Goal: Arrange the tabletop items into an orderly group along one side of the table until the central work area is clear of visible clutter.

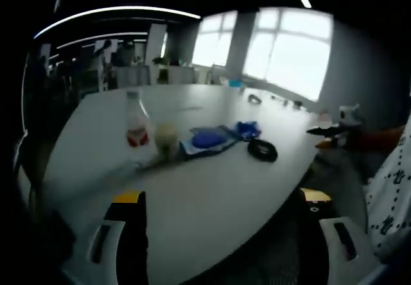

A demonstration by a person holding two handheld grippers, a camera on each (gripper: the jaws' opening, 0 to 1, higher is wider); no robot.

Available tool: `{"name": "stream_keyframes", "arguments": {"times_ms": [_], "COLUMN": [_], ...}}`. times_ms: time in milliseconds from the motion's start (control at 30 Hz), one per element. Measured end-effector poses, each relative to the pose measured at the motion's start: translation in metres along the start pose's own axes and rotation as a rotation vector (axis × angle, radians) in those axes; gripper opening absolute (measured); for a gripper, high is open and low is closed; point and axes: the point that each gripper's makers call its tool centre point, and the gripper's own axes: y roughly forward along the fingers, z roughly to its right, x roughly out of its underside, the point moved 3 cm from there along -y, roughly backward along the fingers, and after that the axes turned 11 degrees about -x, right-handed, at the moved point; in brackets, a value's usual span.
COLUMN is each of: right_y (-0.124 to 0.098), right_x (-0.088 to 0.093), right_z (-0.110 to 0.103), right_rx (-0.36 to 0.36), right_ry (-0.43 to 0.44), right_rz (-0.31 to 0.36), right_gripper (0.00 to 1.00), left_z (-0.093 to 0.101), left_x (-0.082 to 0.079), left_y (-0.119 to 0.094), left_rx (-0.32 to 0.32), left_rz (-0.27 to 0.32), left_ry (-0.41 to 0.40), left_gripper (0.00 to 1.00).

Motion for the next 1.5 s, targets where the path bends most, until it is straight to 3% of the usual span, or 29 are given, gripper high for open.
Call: {"name": "stream_keyframes", "arguments": {"times_ms": [1500], "right_y": [0.0009], "right_x": [-0.0025], "right_z": [-0.0064], "right_rx": [-0.008], "right_ry": [-0.011], "right_rz": [-0.004], "right_gripper": [0.73], "left_z": [0.0025], "left_x": [-0.0011], "left_y": [-0.0014], "left_rx": [0.013], "left_rz": [0.014], "left_ry": [-0.005], "left_gripper": [0.94]}}
